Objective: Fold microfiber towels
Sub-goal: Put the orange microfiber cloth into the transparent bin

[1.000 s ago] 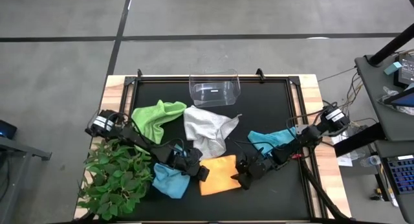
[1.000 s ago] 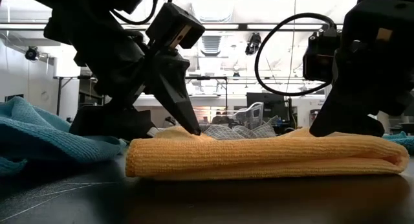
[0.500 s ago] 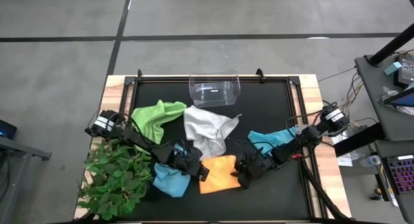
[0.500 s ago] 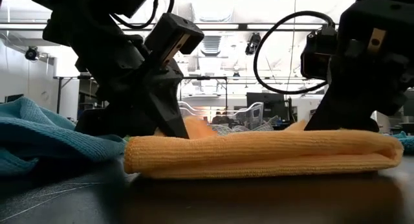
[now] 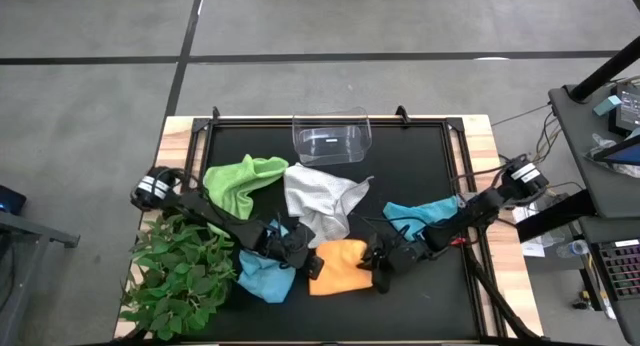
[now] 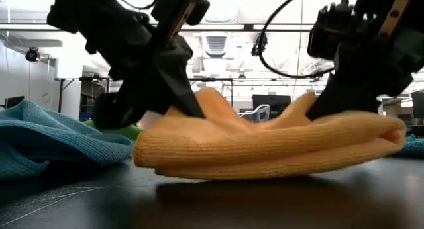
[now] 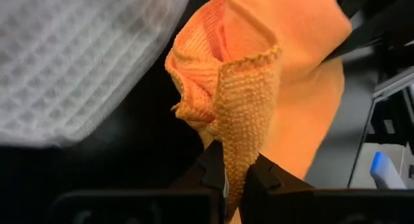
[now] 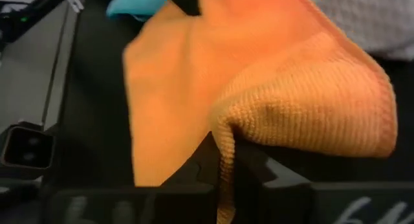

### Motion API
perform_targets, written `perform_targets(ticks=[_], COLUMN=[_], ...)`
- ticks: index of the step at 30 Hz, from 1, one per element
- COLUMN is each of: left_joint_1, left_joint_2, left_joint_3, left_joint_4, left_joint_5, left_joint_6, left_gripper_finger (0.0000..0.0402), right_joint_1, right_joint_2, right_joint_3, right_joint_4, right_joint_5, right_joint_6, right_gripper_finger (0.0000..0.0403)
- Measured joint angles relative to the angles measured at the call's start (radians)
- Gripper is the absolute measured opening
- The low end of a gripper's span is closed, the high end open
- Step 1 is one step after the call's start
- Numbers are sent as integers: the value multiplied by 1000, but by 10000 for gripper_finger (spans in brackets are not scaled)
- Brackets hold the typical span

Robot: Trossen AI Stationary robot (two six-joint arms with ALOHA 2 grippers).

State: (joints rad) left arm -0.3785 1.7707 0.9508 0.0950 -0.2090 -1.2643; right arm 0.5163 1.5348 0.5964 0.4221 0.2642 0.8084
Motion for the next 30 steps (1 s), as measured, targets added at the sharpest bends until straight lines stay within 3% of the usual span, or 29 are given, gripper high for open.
perform_targets(ticks=[9, 20, 30], left_joint_1=[47, 204, 421], left_joint_2=[-62, -124, -231], left_joint_3=[0, 17, 20], left_joint_4=[3, 0, 2], left_joint_5=[-85, -105, -113], left_joint_6=[133, 407, 621], left_gripper_finger=[1, 1, 1], right_joint_1=[-67, -296, -547], right_joint_2=[-89, -290, -394], right_joint_3=[0, 0, 52], right_joint_4=[-15, -141, -223], right_joint_5=[0, -18, -166], right_joint_6=[-161, -378, -541], right_gripper_finger=[13, 13, 13])
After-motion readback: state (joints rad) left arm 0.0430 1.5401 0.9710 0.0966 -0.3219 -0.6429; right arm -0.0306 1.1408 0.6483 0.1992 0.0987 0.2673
